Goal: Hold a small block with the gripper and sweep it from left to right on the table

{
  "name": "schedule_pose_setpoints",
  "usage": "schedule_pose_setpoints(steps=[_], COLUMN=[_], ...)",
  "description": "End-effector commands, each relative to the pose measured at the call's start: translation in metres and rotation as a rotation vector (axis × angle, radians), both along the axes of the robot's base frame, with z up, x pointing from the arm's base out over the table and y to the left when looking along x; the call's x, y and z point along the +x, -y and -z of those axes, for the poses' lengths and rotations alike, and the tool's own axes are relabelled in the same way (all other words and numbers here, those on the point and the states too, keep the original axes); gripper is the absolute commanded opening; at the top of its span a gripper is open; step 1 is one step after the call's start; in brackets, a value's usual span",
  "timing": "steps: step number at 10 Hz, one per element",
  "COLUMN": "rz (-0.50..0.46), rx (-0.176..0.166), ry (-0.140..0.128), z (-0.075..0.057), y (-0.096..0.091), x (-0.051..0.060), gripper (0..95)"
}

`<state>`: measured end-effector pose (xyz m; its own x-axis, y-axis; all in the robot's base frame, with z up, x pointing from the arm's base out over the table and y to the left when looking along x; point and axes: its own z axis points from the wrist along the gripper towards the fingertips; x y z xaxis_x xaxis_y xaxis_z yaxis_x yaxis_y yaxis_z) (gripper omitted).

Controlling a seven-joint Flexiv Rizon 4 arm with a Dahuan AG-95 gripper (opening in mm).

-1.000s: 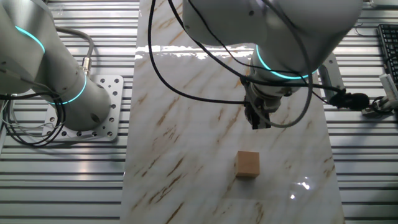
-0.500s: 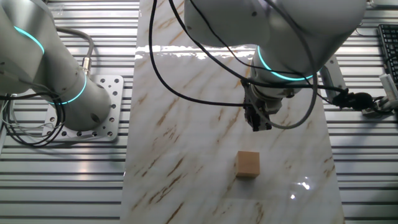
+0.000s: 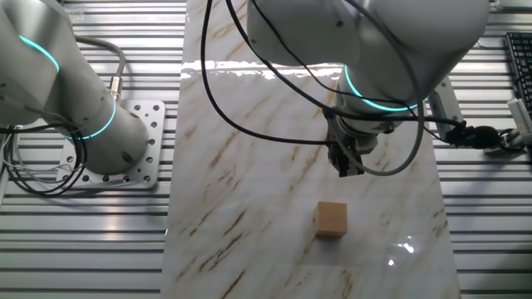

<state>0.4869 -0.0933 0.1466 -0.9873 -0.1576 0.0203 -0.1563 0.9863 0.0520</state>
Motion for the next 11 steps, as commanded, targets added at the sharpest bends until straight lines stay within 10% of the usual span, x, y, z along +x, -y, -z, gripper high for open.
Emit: schedule_pose_setpoints(steps=[1,11], rz=[0.0,0.007], rx=[0.001,0.004], ry=[0.0,0.003], z=[0.0006,-0.0007], y=[0.0,0.0062], x=[0.0001,-0.004], gripper=[0.0,0.0])
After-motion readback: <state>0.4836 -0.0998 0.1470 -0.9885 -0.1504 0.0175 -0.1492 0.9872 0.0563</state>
